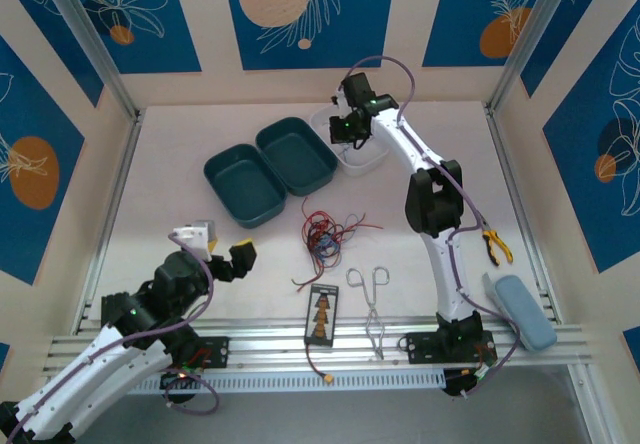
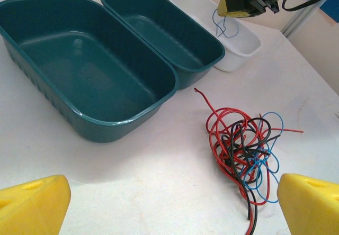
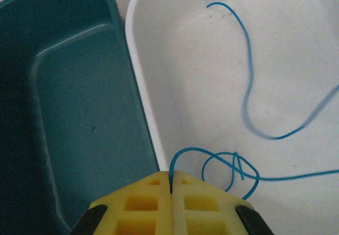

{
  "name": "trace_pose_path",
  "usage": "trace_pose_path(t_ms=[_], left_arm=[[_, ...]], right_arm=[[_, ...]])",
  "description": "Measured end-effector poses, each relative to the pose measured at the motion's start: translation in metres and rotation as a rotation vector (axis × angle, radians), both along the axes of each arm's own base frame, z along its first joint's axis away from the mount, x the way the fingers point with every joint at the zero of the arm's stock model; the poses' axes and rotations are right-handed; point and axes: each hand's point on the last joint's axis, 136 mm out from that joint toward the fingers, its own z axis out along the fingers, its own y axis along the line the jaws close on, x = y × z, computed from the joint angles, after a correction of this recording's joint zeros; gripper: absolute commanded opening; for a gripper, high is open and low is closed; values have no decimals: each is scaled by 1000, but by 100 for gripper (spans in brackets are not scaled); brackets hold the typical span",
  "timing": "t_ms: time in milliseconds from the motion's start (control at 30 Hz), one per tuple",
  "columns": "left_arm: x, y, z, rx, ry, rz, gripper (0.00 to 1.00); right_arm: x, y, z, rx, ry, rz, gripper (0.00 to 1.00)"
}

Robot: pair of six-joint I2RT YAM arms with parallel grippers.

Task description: Untangle the cables

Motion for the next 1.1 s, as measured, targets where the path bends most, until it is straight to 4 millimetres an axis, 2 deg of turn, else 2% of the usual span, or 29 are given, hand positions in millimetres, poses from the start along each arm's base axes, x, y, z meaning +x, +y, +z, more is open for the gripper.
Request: trace_pose_path(t_ms=[233,367,467,567,667,900,1033,1100], left_arm=[[0,0,-1,1,1,0,100],[0,0,0,0,0,0,100],[0,-1,0,-9,3,-1,100],[0,-2,-2,-14,10,-2,100],[1,-3,-6,-3,26,-1,100],[3,-5,-21,35,85,7,100],[5,-6,-25,38,104,13,100],[6,-7,-27,39,111,15,100]], right_arm=[[-13,-2,-17,-28,48,5,0],[-12,-11,-6,-50,29,-19,0],[-10,-18,8,-55,2,-43,10],[-4,-29,14,-58,-4,-78,17],[1,-44,11,-62,10,-118,25],[5,-73,-11,-86,72,-191,30],[4,-76,-10,-85,75,-200,33],[-4,-76,-11,-89,86,-195,35]])
